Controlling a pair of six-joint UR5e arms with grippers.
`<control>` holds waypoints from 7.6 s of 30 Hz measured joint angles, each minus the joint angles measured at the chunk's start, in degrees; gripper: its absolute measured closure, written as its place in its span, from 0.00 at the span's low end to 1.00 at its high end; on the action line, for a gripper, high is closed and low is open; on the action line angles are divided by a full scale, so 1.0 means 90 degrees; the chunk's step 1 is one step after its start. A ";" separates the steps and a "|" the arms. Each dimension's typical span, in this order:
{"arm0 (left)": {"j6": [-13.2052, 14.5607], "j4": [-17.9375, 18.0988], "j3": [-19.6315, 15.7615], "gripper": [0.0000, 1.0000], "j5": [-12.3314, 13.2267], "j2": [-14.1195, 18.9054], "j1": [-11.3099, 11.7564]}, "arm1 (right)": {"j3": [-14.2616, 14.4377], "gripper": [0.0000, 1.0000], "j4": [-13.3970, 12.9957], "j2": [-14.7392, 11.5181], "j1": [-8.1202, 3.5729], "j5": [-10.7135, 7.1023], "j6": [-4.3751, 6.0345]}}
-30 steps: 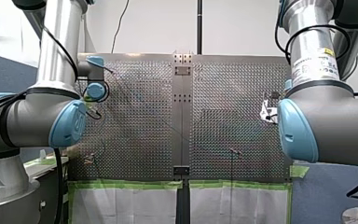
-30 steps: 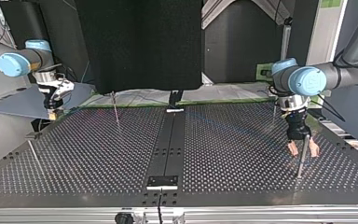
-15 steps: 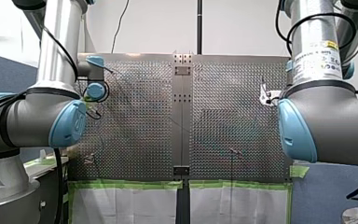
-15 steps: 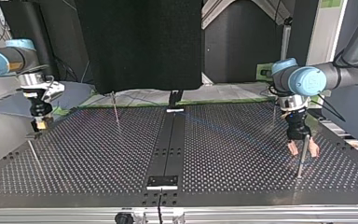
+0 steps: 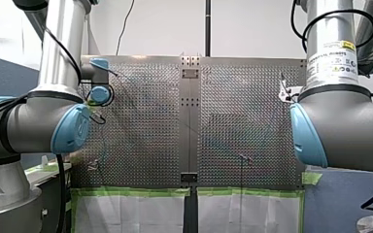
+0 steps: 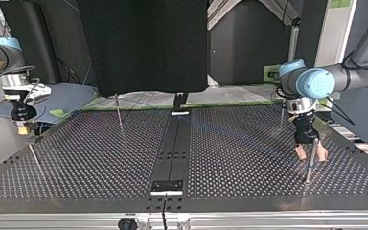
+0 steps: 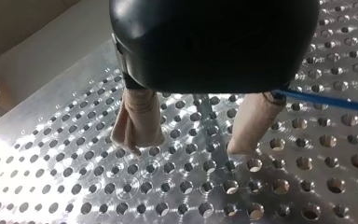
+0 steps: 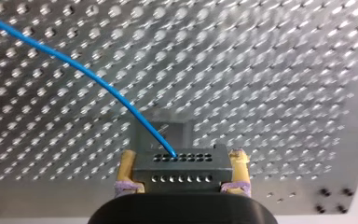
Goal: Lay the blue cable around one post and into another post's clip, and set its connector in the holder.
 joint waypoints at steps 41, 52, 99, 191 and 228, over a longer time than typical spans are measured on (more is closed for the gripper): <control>0.0000 0.0000 0.0000 0.00 0.0008 0.0000 -0.0019 | -0.0539 1.00 0.0834 0.0366 -0.0056 0.0179 0.0587; 0.0023 0.0000 0.0001 0.00 0.0008 0.0000 -0.0028 | -0.0729 1.00 0.0762 0.0450 0.0055 0.0182 0.0598; 0.0123 -0.0001 0.0000 0.00 0.0008 0.0000 -0.0028 | -0.1012 1.00 0.0515 0.0682 0.0036 -0.0493 0.0553; 0.0212 -0.0010 0.0000 0.00 0.0033 -0.0001 -0.0028 | -0.1012 1.00 0.0593 0.0641 0.0043 -0.0356 0.0543; 0.0236 -0.0010 0.0000 0.00 0.0037 -0.0001 -0.0028 | -0.1015 0.69 0.0906 0.0642 0.0044 -0.0355 0.0507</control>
